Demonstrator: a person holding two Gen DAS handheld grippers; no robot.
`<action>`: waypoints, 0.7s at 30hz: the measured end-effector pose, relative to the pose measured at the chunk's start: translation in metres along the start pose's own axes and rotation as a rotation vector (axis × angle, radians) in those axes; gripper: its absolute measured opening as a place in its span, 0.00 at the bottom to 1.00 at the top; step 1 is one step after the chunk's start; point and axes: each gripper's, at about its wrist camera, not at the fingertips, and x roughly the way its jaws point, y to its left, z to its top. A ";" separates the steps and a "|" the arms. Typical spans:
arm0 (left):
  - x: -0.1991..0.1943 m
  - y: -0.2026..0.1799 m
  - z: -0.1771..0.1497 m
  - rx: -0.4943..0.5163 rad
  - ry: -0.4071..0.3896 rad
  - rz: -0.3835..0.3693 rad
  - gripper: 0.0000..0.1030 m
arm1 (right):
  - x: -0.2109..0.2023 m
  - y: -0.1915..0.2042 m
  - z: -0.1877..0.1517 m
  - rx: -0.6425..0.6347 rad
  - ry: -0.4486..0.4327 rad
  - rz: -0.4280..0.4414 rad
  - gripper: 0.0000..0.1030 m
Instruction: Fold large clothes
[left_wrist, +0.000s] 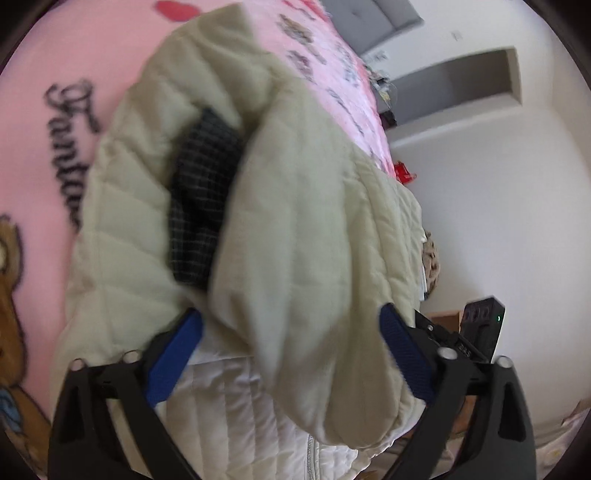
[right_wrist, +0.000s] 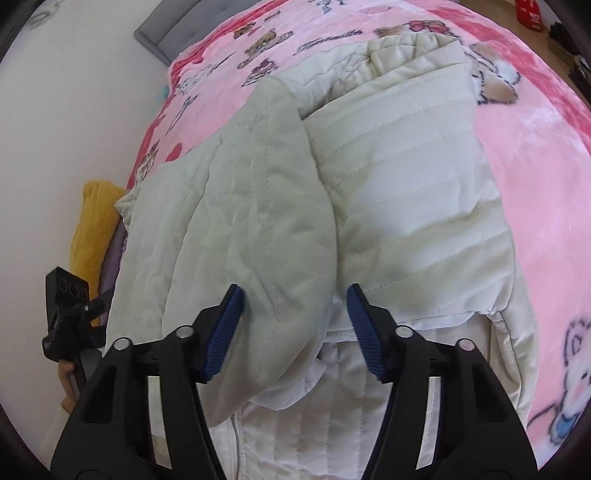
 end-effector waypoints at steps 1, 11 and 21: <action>0.003 -0.009 0.000 0.020 -0.005 0.019 0.80 | 0.000 0.001 -0.001 -0.008 0.001 -0.002 0.48; 0.019 0.010 0.010 -0.146 -0.040 0.032 0.41 | 0.007 0.021 0.001 -0.130 0.019 -0.026 0.12; -0.023 -0.023 0.010 -0.007 -0.264 -0.008 0.18 | -0.045 0.073 0.015 -0.356 -0.161 -0.066 0.09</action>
